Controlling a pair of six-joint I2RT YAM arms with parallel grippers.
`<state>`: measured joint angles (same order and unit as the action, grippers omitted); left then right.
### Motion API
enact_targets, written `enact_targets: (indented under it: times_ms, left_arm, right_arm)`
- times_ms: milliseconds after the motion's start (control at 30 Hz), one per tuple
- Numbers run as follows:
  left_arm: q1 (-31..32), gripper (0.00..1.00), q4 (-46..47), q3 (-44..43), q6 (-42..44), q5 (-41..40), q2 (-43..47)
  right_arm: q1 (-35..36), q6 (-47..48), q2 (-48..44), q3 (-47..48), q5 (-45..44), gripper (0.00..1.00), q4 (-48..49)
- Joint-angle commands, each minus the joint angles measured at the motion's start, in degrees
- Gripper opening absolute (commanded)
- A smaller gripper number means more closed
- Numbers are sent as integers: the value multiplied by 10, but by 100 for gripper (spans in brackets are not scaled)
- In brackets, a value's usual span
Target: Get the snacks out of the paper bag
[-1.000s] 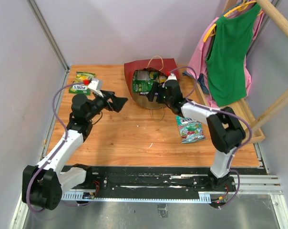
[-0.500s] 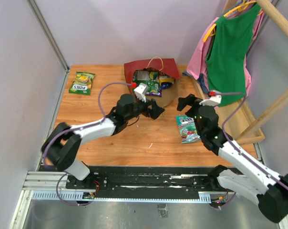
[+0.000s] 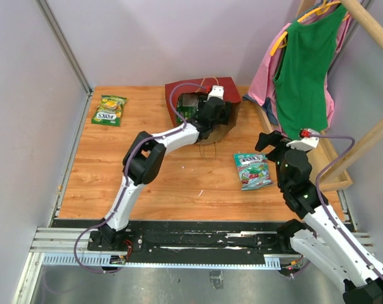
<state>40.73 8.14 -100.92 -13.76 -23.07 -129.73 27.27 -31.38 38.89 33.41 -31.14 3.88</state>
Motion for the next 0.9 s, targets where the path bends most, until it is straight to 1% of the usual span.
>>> enact_targets:
  times_ms: [0, 133, 200, 433, 500, 600, 700, 800, 867]
  left_arm:
    - [12, 83, -112, -84, 31, -116, -63]
    - [12, 82, -136, -127, 41, -154, -99]
    - [12, 81, -143, -141, 47, -158, -114]
    - [11, 79, -184, -232, 73, -167, -186]
    - [10, 77, -182, -247, 83, -170, -194]
    - [8, 70, -171, -248, 93, -170, -196]
    - [2, 56, -180, -251, 94, -171, -198]
    - [-5, 47, -189, -248, 93, -177, -197]
    - [-10, 39, -191, -243, 94, -177, -193]
  right_arm:
    - [-12, 17, -32, -14, 3, 98, -29]
    - [-15, 17, -46, -20, 14, 98, -37]
    - [-16, 18, -49, -22, 23, 98, -38]
    - [-20, 20, -55, -26, 39, 98, -37]
    - [-21, 21, -56, -27, 42, 98, -37]
    - [-22, 21, -57, -27, 45, 98, -37]
    - [-23, 20, -58, -27, 49, 98, -37]
    - [-24, 18, -56, -26, 50, 99, -34]
    - [-24, 15, -51, -27, 50, 98, -33]
